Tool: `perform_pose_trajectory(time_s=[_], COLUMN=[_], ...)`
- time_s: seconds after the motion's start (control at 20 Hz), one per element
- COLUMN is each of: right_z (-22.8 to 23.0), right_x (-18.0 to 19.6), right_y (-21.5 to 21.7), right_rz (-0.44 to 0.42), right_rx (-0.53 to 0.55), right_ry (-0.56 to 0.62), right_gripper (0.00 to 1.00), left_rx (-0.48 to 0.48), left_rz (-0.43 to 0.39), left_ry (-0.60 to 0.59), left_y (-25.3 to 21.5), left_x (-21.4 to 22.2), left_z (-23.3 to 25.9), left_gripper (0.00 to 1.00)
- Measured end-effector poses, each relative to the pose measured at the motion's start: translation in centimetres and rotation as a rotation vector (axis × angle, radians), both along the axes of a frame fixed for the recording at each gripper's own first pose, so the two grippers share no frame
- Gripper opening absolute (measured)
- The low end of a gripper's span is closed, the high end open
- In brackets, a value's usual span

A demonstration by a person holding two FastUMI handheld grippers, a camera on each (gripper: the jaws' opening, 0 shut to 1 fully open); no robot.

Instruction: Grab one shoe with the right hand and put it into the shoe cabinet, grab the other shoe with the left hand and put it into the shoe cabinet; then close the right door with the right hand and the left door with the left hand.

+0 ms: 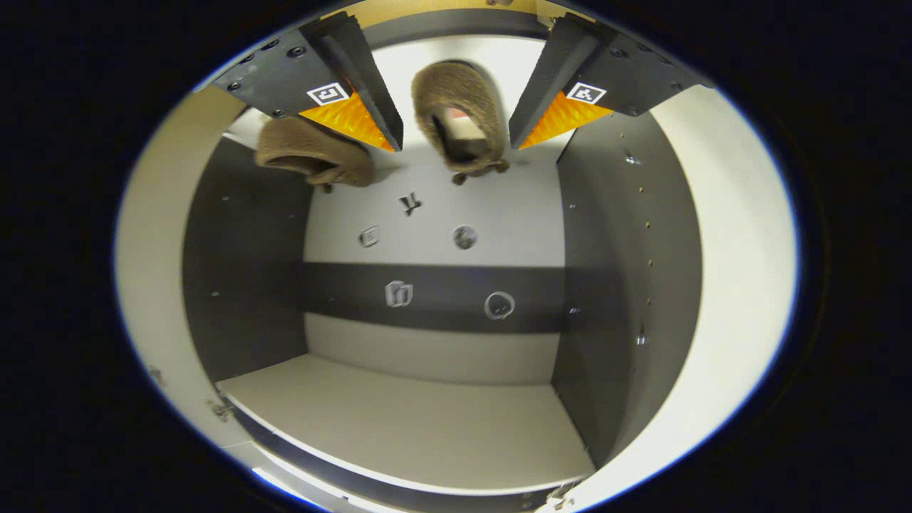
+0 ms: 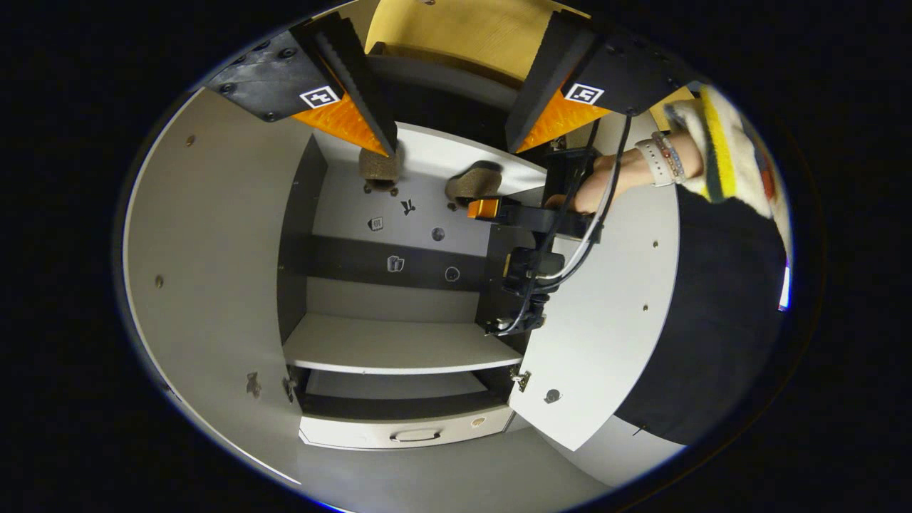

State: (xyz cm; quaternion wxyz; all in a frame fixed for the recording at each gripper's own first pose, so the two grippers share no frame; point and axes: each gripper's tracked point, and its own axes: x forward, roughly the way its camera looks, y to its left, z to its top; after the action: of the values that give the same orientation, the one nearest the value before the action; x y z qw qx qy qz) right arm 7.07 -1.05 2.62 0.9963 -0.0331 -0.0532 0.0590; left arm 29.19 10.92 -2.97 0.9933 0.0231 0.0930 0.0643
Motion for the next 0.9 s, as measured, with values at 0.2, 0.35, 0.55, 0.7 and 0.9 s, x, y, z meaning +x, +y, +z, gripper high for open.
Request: perform_pose_trajectory(time_s=[0.2, 0.35, 0.55, 0.7, 0.9], right_z=[3.4, 5.2, 6.0, 4.2, 3.9], right_x=[-4.4, -8.2, -12.6, -12.3, -9.4], right_y=[-3.1, -8.3, -18.2, -24.1, -25.4], right_rz=[-0.125, -0.238, -0.416, -0.470, -0.369], right_rx=[0.015, 0.083, 0.134, 0.176, 0.224], right_ry=[-0.057, -0.080, -0.102, -0.043, -0.020], right_gripper=[0.98, 0.94, 0.97, 0.97, 0.98], left_rx=[0.023, 0.003, -0.045, -0.075, -0.097], left_rz=[-0.126, -0.200, -0.270, -0.314, -0.318], left_ry=[-0.084, -0.117, -0.129, -0.125, -0.143], left_y=[-4.9, -7.5, -8.9, -8.9, -8.0], left_x=[-6.5, -11.8, -18.0, -21.2, -23.2], left_z=[4.6, 7.1, 9.9, 11.2, 12.2], left_gripper=[0.93, 0.93, 0.95, 0.95, 0.95])
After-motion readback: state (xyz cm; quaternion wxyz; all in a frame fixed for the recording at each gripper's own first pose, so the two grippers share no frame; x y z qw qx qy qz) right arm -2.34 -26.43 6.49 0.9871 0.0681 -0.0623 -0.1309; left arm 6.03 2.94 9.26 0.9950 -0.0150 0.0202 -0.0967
